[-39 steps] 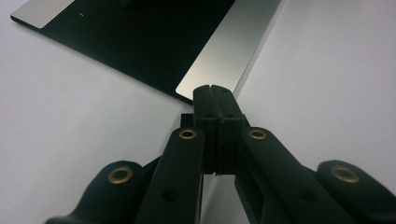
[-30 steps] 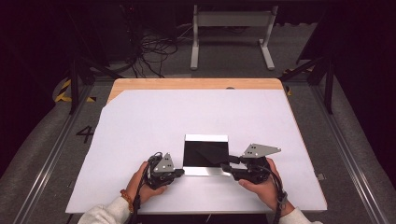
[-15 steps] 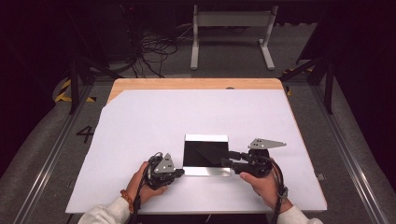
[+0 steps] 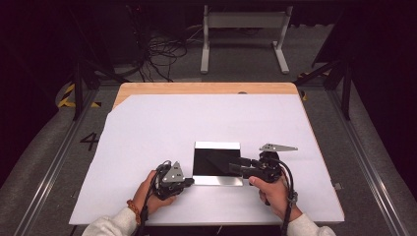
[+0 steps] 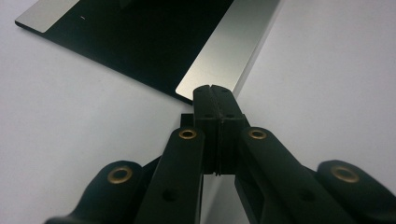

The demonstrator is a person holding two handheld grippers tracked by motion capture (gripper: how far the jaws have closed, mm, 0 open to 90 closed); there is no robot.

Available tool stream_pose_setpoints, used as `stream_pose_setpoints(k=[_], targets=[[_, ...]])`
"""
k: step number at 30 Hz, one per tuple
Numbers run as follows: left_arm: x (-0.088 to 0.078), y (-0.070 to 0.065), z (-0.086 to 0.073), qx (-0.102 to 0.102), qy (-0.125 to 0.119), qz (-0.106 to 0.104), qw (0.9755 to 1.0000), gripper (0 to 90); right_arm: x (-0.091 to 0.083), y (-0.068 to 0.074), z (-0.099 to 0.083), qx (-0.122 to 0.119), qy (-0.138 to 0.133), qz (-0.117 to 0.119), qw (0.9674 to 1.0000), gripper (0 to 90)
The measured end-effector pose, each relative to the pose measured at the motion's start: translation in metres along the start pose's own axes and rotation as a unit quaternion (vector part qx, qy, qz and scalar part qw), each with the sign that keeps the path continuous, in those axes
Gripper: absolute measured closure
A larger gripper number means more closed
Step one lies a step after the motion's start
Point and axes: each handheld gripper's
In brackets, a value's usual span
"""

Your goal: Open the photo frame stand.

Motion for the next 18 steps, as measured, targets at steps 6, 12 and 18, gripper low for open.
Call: stream_pose_setpoints(k=[6,12,18], targets=[[0.000,0.000,0.000,-0.002,-0.001,-0.001,1.0000,89.8,0.008,-0.004,0.001,0.024,0.006,0.015,0.9996,41.4],[0.000,0.000,0.000,-0.002,-0.002,-0.001,1.0000,89.7,0.014,-0.005,0.001,0.022,0.014,0.018,0.9995,43.4],[0.000,0.000,0.000,-0.002,-0.002,-0.002,1.0000,89.5,0.015,-0.006,0.000,0.019,0.019,0.024,0.9994,45.7]])
Point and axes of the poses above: each handheld gripper's, and its own axes: x roughly forward along the jaws, z roughly out of its top, y roughly to its left, and after that the axes turned 5 degrees about x, right-handed
